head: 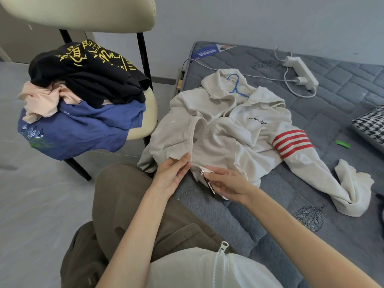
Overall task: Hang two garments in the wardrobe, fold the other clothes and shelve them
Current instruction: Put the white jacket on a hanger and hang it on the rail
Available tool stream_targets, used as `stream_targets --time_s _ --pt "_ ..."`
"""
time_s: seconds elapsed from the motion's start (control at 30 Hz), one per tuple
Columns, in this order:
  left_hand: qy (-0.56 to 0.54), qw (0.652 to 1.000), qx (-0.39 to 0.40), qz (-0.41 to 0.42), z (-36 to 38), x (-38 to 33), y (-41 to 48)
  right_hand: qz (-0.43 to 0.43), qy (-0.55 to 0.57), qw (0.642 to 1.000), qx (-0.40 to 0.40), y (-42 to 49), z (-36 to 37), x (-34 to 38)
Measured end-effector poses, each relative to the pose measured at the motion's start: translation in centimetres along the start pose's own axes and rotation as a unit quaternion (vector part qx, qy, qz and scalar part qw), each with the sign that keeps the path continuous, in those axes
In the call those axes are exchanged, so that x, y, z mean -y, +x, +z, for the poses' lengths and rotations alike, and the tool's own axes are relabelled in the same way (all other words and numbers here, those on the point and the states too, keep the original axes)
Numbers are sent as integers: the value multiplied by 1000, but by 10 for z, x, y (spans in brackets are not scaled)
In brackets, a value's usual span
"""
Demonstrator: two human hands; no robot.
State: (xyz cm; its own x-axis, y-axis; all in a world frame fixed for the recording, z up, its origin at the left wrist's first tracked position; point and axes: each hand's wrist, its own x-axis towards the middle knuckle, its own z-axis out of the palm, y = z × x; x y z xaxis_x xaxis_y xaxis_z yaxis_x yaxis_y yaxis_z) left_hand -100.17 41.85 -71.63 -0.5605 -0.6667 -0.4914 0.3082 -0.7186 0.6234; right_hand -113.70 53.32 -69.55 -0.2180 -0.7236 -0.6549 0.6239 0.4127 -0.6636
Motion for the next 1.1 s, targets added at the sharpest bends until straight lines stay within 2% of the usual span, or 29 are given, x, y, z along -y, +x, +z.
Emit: stream_targets --time_s 0.07,0.13,0.27,0.37,0.87,1.03,1.1 --pt "-14 1000 1 -1 2 -1 -2 -7 93 996 3 -3 5 -1" --pt "-4 1000 7 -1 4 -1 -2 -45 124 991 -3 -6 12 -1" --pt "9 1000 15 4 9 -2 -7 -136 124 983 -13 -9 28 -6" --pt "-9 1000 4 12 8 -3 -6 -171 92 981 -14 -7 37 -13" --pt "68 997 3 39 11 -2 -9 -211 99 972 -40 -4 43 -16" --pt "92 993 20 77 12 0 -10 -214 101 970 -57 -1 39 -12" --pt "133 985 16 105 11 1 -10 -205 117 970 -58 0 36 -13"
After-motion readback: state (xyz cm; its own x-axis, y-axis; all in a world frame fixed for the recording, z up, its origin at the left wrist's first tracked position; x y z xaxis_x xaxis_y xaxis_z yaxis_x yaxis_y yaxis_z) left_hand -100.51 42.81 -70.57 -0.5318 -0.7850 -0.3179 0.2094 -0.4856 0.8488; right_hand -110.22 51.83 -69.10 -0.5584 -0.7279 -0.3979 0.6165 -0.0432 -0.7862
